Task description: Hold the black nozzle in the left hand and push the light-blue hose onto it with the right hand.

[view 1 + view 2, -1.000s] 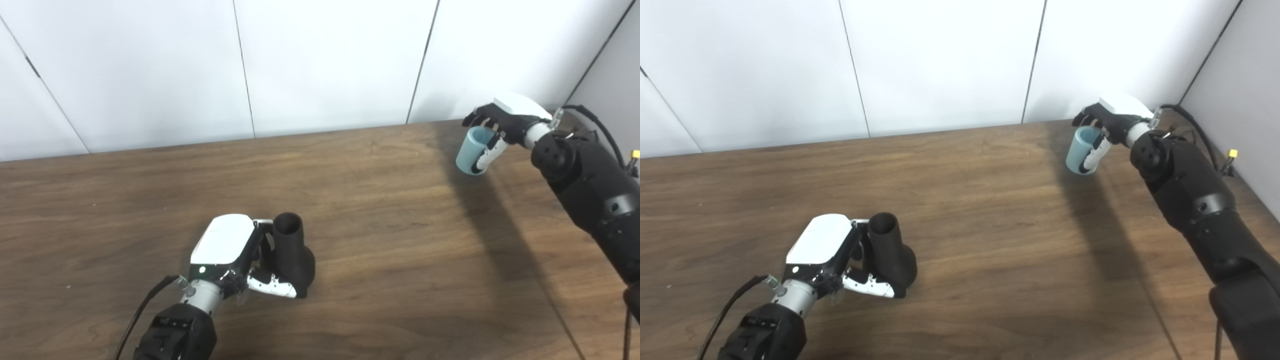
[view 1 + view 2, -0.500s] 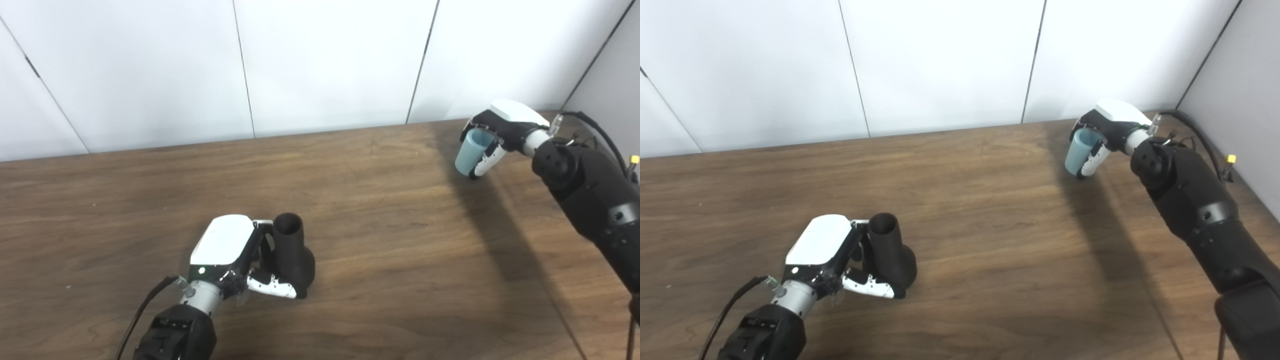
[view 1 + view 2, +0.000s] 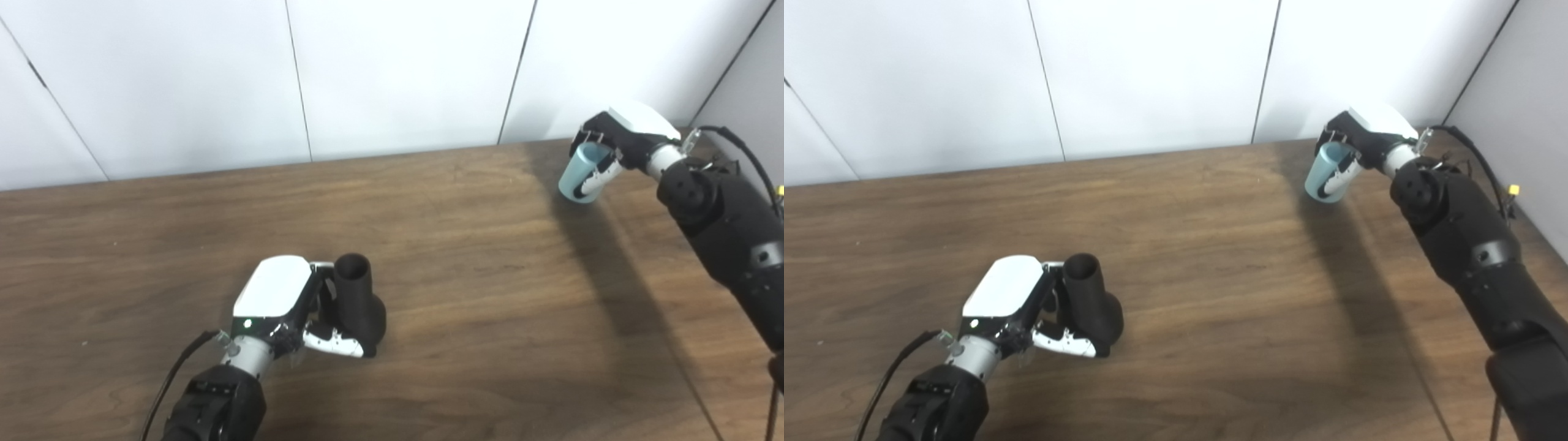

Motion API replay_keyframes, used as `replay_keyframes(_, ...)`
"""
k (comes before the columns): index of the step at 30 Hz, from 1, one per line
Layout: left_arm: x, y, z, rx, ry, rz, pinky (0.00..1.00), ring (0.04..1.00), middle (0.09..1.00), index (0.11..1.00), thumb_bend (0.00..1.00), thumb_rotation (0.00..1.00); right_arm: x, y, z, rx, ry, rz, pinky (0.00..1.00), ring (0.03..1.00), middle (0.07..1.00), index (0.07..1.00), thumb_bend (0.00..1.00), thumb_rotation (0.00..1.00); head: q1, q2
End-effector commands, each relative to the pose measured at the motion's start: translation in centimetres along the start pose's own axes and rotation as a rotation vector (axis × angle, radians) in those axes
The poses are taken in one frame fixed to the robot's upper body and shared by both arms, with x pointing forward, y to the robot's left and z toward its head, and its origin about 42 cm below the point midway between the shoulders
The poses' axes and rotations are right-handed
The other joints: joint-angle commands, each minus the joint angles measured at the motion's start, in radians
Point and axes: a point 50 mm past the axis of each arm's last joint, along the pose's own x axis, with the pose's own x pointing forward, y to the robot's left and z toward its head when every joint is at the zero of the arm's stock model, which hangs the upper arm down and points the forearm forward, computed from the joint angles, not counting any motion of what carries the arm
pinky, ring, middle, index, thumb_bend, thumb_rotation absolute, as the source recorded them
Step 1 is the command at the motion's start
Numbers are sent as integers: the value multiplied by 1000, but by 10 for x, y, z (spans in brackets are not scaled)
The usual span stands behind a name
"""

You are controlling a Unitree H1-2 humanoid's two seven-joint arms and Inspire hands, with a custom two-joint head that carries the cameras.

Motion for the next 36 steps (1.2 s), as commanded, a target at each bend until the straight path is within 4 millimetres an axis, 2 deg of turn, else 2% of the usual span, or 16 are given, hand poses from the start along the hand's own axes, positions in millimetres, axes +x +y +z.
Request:
replay_keyframes(1,-4,-5,2,-4,5,-40,371,413,455,486,504,0,2,-36,5,-37,-25,-114,553,447,492,478,521,0,2,2)
replay_keyframes(3,-4,-4,2,-1,7,-45,379,422,466,485,505,0,1,-38,7,-52,-50,-124,552,441,491,483,521,0,2,2)
replay_keyframes(6,-4,-4,2,2,8,-44,381,424,469,485,505,0,-4,-45,17,-85,-87,-132,494,421,495,486,520,0,3,5)
replay_keyframes(9,-4,-4,2,2,9,-45,379,419,465,485,505,0,-12,-54,33,-116,-149,-165,458,405,473,501,521,0,6,5)
replay_keyframes(13,-3,-4,4,-2,11,-49,385,427,474,484,505,0,-26,-69,62,-106,-234,-195,529,435,470,498,522,0,11,5)
replay_keyframes(17,-2,-5,5,-6,8,-47,389,432,475,483,505,0,-39,-82,89,-92,-312,-207,493,418,481,496,521,0,23,5)
replay_keyframes(20,-1,-6,7,-9,5,-43,389,429,478,482,505,0,-48,-92,112,-87,-376,-223,534,398,498,501,518,0,35,7)
replay_keyframes(27,1,-7,11,-6,0,-39,388,427,477,482,504,0,-75,-110,161,-35,-521,-232,422,388,518,486,517,0,64,4)
replay_keyframes(34,3,-9,17,-6,8,-40,373,417,456,486,504,0,-102,-120,205,-49,-661,-246,338,372,508,508,515,0,98,7)
replay_keyframes(36,4,-10,19,-5,6,-38,368,416,456,486,504,0,-108,-121,216,-32,-718,-236,303,430,474,506,519,0,108,9)
